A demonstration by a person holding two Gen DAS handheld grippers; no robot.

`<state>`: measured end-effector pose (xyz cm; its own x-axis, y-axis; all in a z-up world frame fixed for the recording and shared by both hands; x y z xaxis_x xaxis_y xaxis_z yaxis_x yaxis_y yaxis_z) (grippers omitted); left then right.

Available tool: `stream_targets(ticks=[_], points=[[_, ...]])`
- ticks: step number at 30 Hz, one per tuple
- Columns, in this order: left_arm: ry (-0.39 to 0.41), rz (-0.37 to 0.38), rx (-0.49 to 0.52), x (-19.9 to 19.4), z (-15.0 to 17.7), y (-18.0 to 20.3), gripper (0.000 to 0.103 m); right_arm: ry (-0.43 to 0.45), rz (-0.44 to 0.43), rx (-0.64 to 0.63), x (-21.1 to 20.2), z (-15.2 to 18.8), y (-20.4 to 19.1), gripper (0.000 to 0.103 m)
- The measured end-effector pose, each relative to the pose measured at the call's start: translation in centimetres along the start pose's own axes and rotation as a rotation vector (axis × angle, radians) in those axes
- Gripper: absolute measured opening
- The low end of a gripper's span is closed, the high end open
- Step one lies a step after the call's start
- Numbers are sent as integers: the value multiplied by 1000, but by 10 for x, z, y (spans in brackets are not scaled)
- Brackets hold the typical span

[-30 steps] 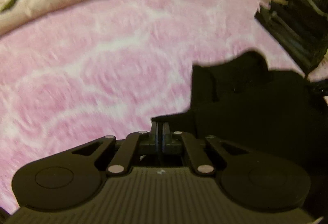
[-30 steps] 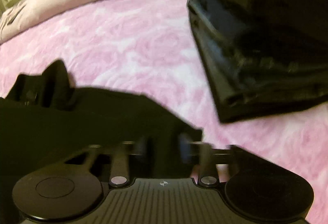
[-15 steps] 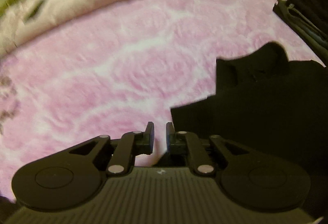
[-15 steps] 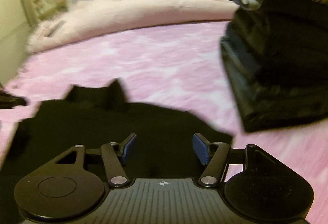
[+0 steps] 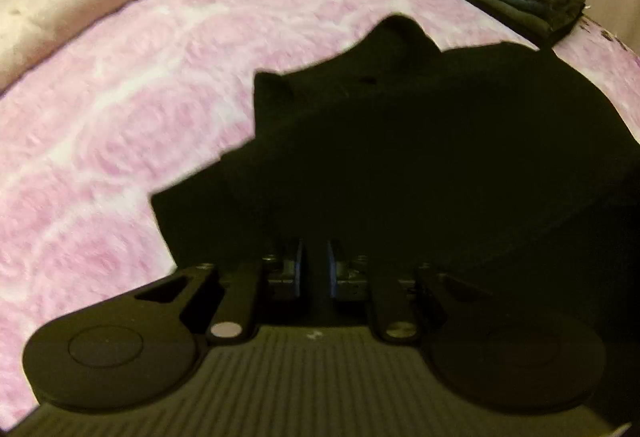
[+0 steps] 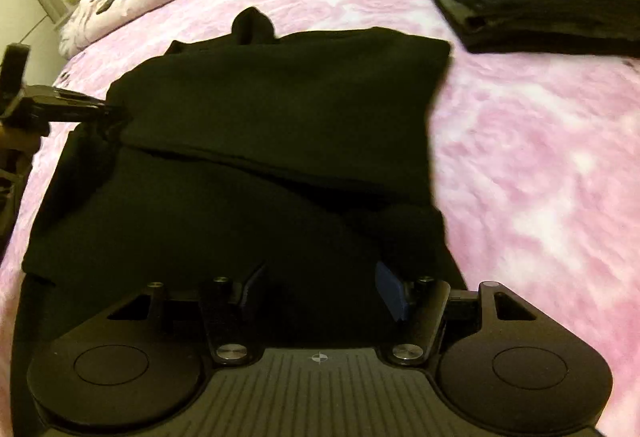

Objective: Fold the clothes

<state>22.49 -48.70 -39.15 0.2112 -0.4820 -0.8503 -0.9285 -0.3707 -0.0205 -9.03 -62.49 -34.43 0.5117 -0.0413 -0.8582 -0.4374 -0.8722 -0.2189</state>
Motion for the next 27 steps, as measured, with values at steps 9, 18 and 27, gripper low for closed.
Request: stream_targets(ticks=[9, 18, 27], points=[[-11, -5, 381, -102, 83, 60, 40, -44, 57, -404, -14, 40, -60, 64], [-97, -101, 740, -105, 180, 111, 35, -30, 31, -991, 36, 65, -129, 63], [-84, -166, 692, -105, 183, 94, 2, -63, 73, -984, 27, 87, -143, 13]])
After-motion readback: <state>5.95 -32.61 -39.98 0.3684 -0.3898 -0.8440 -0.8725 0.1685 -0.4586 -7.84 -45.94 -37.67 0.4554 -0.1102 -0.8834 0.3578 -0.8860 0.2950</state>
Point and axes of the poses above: each gripper's, at about its wrist camera, not at the fingertips, and x roughly the way its jaws point, y to its right, z to its underside, the point moved 10 cm from there along x, roughly the way its jaws point, and after that the axes turned 1 degree about -x, right-handed, at the moved point
